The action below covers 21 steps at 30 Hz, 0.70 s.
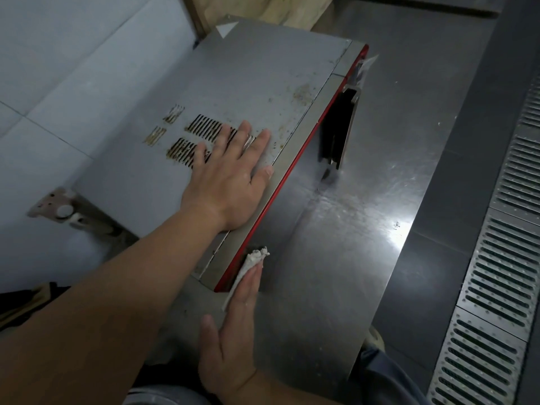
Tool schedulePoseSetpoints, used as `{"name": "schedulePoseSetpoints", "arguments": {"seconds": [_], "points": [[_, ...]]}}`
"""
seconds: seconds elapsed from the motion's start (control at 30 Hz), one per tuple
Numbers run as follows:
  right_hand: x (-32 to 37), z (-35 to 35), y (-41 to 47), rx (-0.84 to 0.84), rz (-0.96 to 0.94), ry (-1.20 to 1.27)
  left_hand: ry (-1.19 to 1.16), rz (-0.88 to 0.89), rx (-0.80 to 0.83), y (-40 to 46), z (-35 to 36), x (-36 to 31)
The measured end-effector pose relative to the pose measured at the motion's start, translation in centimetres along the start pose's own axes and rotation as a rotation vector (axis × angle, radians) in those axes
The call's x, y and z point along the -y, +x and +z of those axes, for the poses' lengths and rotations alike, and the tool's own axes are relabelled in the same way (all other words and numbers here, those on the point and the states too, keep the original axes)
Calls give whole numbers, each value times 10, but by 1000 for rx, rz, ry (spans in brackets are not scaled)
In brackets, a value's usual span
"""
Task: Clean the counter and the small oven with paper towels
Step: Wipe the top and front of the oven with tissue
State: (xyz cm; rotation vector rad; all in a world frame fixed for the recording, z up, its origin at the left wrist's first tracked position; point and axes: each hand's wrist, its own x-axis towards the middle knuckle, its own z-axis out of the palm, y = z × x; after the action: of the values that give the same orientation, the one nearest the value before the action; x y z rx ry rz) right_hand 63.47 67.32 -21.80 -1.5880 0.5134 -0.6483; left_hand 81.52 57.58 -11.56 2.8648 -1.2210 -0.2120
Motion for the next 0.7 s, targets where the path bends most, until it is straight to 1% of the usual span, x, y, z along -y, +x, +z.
{"name": "schedulePoseSetpoints", "arguments": {"seconds": [0.07,0.17,0.3,0.43,0.6,0.63,0.7], "points": [[-29,-1,0,24,79,-66,0,-6,7,0,-1,0],[-66,-5,6,83,329,-133,3,-4,13,-1,-1,-1],[-79,-10,13,141,538,-71,0,-1,10,-1,0,1],[-82,-15,27,134,695,13,3,-2,3,-1,0,0],[-76,-23,35,165,779,-12,-7,-6,7,-1,-1,-1],[-71,-23,35,149,766,-29,-4,-7,7,-2,-2,-1],[-52,-21,35,96,674,-43,-5,-5,6,-2,-2,-2]]}}
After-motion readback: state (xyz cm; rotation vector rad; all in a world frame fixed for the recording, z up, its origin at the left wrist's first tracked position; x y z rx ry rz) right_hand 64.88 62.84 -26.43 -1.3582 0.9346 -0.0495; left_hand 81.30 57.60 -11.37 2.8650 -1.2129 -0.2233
